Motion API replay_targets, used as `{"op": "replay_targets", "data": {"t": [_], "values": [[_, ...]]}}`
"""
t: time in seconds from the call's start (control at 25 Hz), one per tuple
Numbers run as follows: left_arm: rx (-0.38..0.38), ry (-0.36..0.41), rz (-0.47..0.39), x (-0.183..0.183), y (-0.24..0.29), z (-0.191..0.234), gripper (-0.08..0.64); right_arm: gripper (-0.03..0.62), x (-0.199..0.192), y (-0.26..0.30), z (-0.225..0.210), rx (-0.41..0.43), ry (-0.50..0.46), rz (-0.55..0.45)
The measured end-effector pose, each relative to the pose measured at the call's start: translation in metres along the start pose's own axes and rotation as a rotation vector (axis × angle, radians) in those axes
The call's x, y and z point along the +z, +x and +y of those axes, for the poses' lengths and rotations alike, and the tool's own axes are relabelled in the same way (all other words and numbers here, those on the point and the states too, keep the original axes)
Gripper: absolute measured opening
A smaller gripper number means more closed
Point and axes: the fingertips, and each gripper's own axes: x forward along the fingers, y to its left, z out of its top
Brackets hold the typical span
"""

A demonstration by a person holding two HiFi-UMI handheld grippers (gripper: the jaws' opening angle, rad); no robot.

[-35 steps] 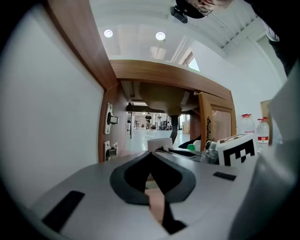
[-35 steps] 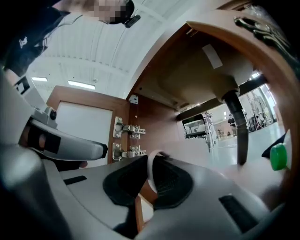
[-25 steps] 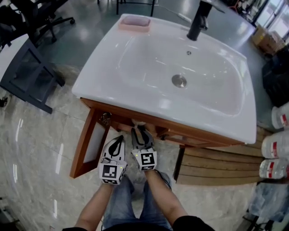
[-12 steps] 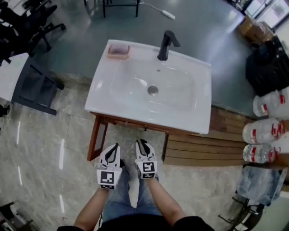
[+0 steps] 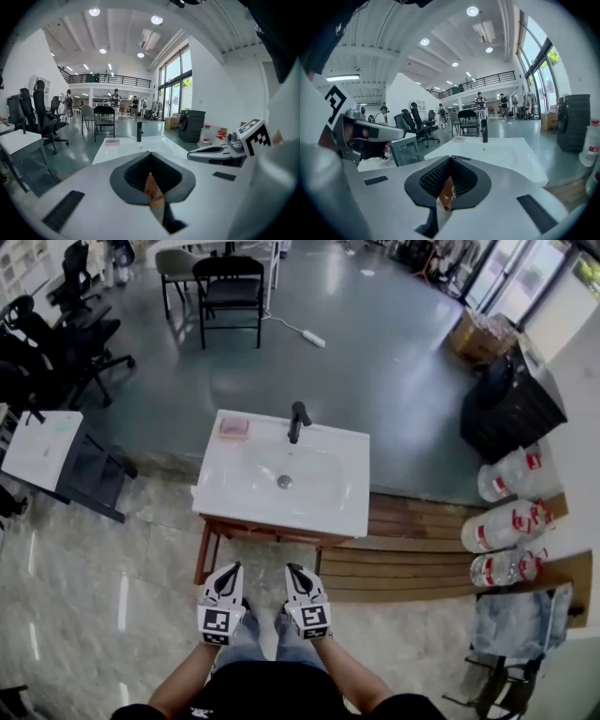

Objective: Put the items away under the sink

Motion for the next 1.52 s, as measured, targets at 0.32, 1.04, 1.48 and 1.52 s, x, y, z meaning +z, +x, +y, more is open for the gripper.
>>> {"op": "replay_targets", "data": {"t": [0.32,1.04,1.48,1.52], "values": [[-0.021,0.019,-0.184,0.113,-0.058,-0.007,0.005,0.012,0.135,-0.084,0.007,-0.037,-0.081,-0.192],[-0.022,0.095,-0.306,0.163,-0.100,-0.022,0.005,0.011,0.209,-0.167,-0.024,-0.219,-0.070,-0.448],[-0.014,0.067,-0.338,0.173,-0.104,-0.024,0.006,0.011,0.217,-0.172,-0.020,-0.216,-0.107,-0.462],[-0.012,0.066,-0.343,0.174,-0.105,-0.023,0.006,0.011,0.217,-0.172,-0.020,-0.219,-0.109,-0.464]]}}
